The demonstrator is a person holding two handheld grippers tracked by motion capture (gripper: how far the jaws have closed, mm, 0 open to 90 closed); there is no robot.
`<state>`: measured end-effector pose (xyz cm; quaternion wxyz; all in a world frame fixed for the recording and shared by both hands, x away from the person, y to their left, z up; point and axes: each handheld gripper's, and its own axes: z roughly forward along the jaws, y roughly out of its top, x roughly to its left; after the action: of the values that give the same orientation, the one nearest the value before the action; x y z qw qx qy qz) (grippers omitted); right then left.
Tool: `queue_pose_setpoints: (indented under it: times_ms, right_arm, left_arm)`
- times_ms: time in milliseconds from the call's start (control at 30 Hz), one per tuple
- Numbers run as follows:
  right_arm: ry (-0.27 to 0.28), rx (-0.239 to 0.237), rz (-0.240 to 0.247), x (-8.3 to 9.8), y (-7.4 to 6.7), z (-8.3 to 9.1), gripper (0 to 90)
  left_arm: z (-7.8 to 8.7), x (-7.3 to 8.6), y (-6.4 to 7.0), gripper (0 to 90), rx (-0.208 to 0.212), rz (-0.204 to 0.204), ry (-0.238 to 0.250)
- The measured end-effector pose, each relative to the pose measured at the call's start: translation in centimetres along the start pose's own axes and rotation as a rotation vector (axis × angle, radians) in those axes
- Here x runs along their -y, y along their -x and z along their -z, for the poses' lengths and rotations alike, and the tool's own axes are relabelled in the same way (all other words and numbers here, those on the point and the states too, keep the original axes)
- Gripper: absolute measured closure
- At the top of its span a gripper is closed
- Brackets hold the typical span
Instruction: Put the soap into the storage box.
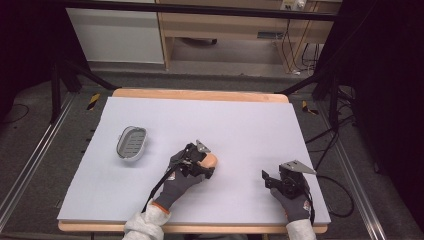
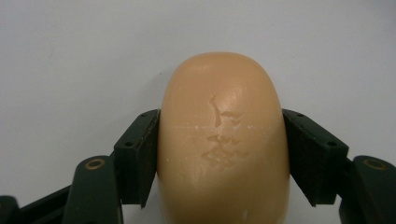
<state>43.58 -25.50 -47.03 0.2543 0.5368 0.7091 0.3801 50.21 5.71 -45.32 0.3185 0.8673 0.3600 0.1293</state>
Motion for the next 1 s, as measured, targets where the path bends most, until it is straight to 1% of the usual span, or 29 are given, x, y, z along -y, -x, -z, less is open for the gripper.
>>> queue_pose_setpoints:
  times_ms: [33, 100, 133, 233, 267, 500, 767, 1000]
  right_arm:
    - [-0.003, -0.002, -0.005, 0.0, 0.0, 0.0, 29.8]
    - [-0.001, 0.000, 0.000, 0.0, 0.0, 0.0, 29.8]
    - [0.000, 0.000, -0.001, 0.0, 0.0, 0.0, 29.8]
    - [0.000, -0.002, -0.004, 0.0, -0.1, 0.1, 29.8]
    - [0.001, 0.001, -0.002, 0.0, -0.1, 0.1, 29.8]
    - [0.001, 0.002, 0.000, 0.0, -0.1, 0.1, 29.8]
    - [0.001, 0.006, 0.004, 0.0, -0.1, 0.1, 29.7]
    - [0.001, 0.010, 0.005, 0.0, -0.1, 0.1, 29.7]
  left_arm:
    - [0.3, 0.0, -0.1, 31.9, 0.003, 0.000, 0.001]
    - [0.8, 0.1, -0.2, 31.9, 0.007, 0.013, 0.016]
    - [1.1, 0.1, -0.2, 31.9, 0.006, 0.007, 0.018]
    - [1.8, 0.2, -0.5, 31.9, -0.001, 0.007, 0.024]
    - [2.1, 0.4, -0.5, 31.9, -0.003, 0.012, 0.032]
    - [3.8, 0.8, -1.3, 31.9, -0.016, 0.012, 0.042]
    - [5.7, 1.3, -2.2, 31.9, -0.034, 0.026, 0.061]
    - [7.3, 2.1, -3.0, 31.9, -0.046, 0.046, 0.083]
